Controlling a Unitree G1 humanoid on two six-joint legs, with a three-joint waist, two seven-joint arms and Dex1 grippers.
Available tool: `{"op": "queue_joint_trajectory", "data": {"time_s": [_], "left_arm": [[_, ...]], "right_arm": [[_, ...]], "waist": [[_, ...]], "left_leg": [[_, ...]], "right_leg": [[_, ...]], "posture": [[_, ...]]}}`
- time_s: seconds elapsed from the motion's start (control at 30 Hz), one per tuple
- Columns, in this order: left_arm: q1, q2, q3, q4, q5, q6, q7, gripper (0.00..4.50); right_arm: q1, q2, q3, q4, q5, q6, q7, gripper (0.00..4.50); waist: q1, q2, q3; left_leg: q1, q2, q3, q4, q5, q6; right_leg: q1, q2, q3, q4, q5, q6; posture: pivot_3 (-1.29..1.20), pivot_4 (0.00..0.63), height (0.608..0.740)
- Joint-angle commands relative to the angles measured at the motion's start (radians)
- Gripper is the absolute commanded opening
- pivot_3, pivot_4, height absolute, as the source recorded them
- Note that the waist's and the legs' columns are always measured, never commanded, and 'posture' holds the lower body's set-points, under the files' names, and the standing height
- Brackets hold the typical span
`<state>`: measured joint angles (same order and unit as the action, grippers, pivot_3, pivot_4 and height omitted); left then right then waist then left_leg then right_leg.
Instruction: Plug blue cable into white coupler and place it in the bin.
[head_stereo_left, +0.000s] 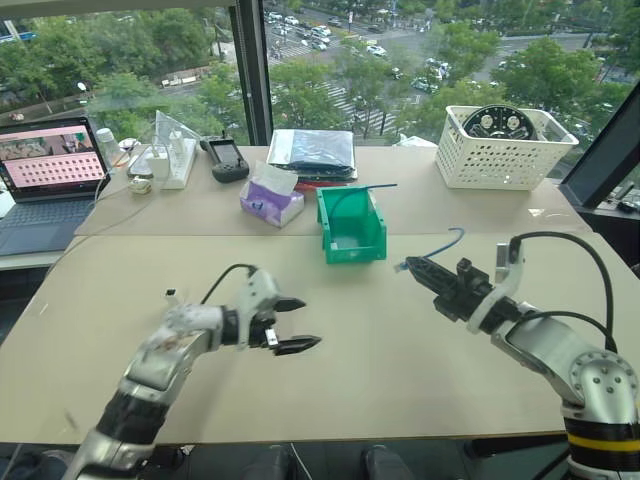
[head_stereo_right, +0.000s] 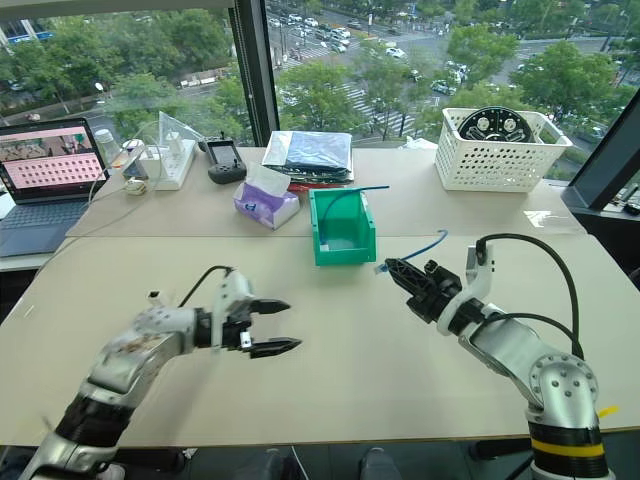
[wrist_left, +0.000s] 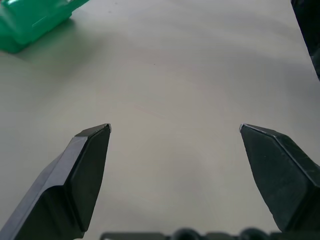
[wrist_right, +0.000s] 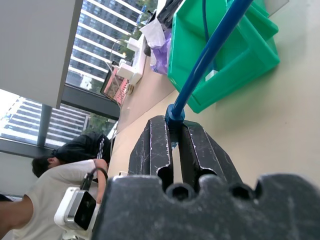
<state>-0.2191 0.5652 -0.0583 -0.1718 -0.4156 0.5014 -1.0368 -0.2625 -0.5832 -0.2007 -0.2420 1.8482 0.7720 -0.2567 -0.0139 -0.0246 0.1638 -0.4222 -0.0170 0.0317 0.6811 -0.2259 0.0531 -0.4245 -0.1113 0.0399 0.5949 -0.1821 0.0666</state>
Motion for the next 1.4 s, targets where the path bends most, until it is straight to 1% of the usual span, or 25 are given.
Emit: {"op": "queue_joint_trajectory", "data": {"time_s": [0.03, 0.07, 0.17, 0.2, 0.3, 0.37, 0.43, 0.5, 0.7, 0.77, 1.0, 1.17, 1.23, 1.27, 1.4], "left_arm": [[0.104, -0.005, 0.106, -0.091, -0.067, -0.043, 0.025, 4.43], [0.136, 0.0, 0.118, -0.105, -0.06, -0.061, 0.034, 4.43], [0.261, -0.02, 0.207, -0.154, -0.071, -0.091, 0.102, 4.43], [0.307, -0.051, 0.256, -0.167, -0.075, -0.12, 0.151, 4.43], [0.469, -0.186, 0.378, -0.106, 0.043, -0.377, 0.326, 4.43], [0.534, -0.236, 0.41, -0.084, 0.077, -0.454, 0.382, 4.43], [0.545, -0.265, 0.425, -0.069, 0.091, -0.479, 0.431, 4.43], [0.521, -0.277, 0.434, -0.043, 0.104, -0.486, 0.485, 4.43], [0.325, -0.268, 0.408, 0.122, 0.147, -0.437, 0.606, 4.43], [0.272, -0.258, 0.396, 0.177, 0.162, -0.437, 0.618, 4.43], [0.136, -0.213, 0.354, 0.379, 0.237, -0.489, 0.644, 4.43], [0.066, -0.21, 0.337, 0.454, 0.233, -0.501, 0.64, 4.43], [0.052, -0.212, 0.33, 0.472, 0.225, -0.496, 0.626, 3.92], [0.047, -0.213, 0.329, 0.476, 0.213, -0.486, 0.613, 3.77], [0.045, -0.213, 0.334, 0.466, 0.176, -0.447, 0.584, 2.24]], "right_arm": [[-0.042, 0.0, 0.003, 0.015, -0.006, 0.028, 0.038, 0.0], [-0.05, 0.0, 0.006, 0.024, -0.009, 0.035, 0.044, 0.0], [-0.085, 0.008, 0.024, 0.063, -0.025, 0.061, 0.068, 0.0], [-0.102, 0.012, 0.035, 0.081, -0.035, 0.073, 0.08, 0.0], [-0.17, 0.03, 0.075, 0.147, -0.077, 0.121, 0.131, 0.0], [-0.198, 0.033, 0.082, 0.177, -0.103, 0.144, 0.159, 0.0], [-0.211, 0.037, 0.078, 0.192, -0.121, 0.156, 0.173, 0.0], [-0.217, 0.04, 0.073, 0.199, -0.134, 0.169, 0.184, 0.0], [-0.202, 0.039, 0.05, 0.175, -0.156, 0.191, 0.188, 0.0], [-0.195, 0.038, 0.038, 0.164, -0.154, 0.191, 0.181, 0.0], [-0.164, 0.043, 0.012, 0.122, -0.154, 0.186, 0.155, 0.0], [-0.15, 0.045, 0.0, 0.106, -0.155, 0.181, 0.146, 0.0], [-0.145, 0.046, -0.004, 0.1, -0.158, 0.178, 0.144, 0.0], [-0.141, 0.045, -0.006, 0.097, -0.159, 0.177, 0.143, 0.0], [-0.13, 0.044, -0.014, 0.086, -0.157, 0.173, 0.137, 0.0]], "waist": [[0.003, 0.0, 0.0], [0.002, 0.0, 0.0], [0.001, 0.0, 0.0], [0.001, 0.0, 0.0], [0.002, 0.0, 0.0], [-0.003, 0.002, -0.001], [-0.001, 0.001, -0.001], [0.012, 0.001, -0.001], [0.023, 0.001, -0.001], [0.024, 0.001, -0.001], [0.026, 0.003, -0.002], [0.026, 0.005, -0.003], [0.026, 0.005, -0.003], [0.026, 0.005, -0.004], [0.027, 0.006, -0.004]], "left_leg": [[0.0, 0.0, 0.0, 0.0, 0.0, 0.0], [0.0, 0.0, 0.0, 0.0, 0.0, 0.0], [0.0, 0.0, 0.0, 0.0, 0.0, 0.0], [0.0, 0.001, 0.0, 0.0, 0.0, 0.0], [0.001, 0.001, 0.001, -0.001, 0.0, 0.0], [0.002, 0.003, 0.004, -0.001, 0.0, 0.0], [0.002, 0.004, 0.005, -0.002, -0.001, 0.0], [0.002, 0.005, 0.005, -0.002, -0.001, 0.0], [0.001, 0.008, 0.007, 0.0, 0.0, 0.0], [0.002, 0.008, 0.008, 0.0, 0.0, 0.0], [0.002, 0.01, 0.009, 0.0, 0.001, 0.0], [0.004, 0.013, 0.012, 0.0, 0.001, 0.0], [0.004, 0.015, 0.014, 0.0, 0.002, 0.0], [0.004, 0.015, 0.014, 0.0, 0.002, 0.0], [0.004, 0.015, 0.015, 0.0, 0.003, 0.0]], "right_leg": [[0.0, -0.001, 0.0, 0.0, 0.0, 0.0], [0.0, -0.001, -0.001, 0.0, 0.0, 0.0], [0.0, -0.001, -0.001, 0.0, 0.0, -0.001], [0.0, -0.002, -0.001, 0.0, 0.0, -0.001], [0.0, -0.003, 0.0, 0.0, 0.0, -0.001], [-0.001, -0.003, 0.0, -0.002, 0.001, -0.004], [0.0, -0.003, 0.001, -0.002, -0.002, -0.009], [0.0, -0.003, -0.001, -0.001, -0.002, -0.009], [0.001, -0.001, -0.005, 0.0, 0.0, -0.01], [0.001, 0.0, -0.005, 0.0, 0.003, -0.004], [0.002, 0.002, -0.005, 0.0, 0.004, -0.004], [0.003, 0.002, -0.006, 0.0, 0.005, -0.006], [0.003, 0.002, -0.007, 0.0, 0.005, -0.007], [0.003, 0.002, -0.007, 0.0, 0.006, -0.007], [0.003, 0.002, -0.007, 0.0, 0.006, -0.007]], "posture": [[0.0, 0.15, 0.74], [0.0, 0.15, 0.74], [0.0, 0.15, 0.74], [0.0, 0.15, 0.74], [0.0, 0.15, 0.74], [0.0, 0.15, 0.74], [0.0, 0.15, 0.74], [0.0, 0.15, 0.74], [0.0, 0.15, 0.74], [0.0, 0.15, 0.74], [0.0, 0.15, 0.74], [0.0, 0.15, 0.74], [0.0, 0.15, 0.74], [0.0, 0.15, 0.74], [0.0, 0.15, 0.74]]}}
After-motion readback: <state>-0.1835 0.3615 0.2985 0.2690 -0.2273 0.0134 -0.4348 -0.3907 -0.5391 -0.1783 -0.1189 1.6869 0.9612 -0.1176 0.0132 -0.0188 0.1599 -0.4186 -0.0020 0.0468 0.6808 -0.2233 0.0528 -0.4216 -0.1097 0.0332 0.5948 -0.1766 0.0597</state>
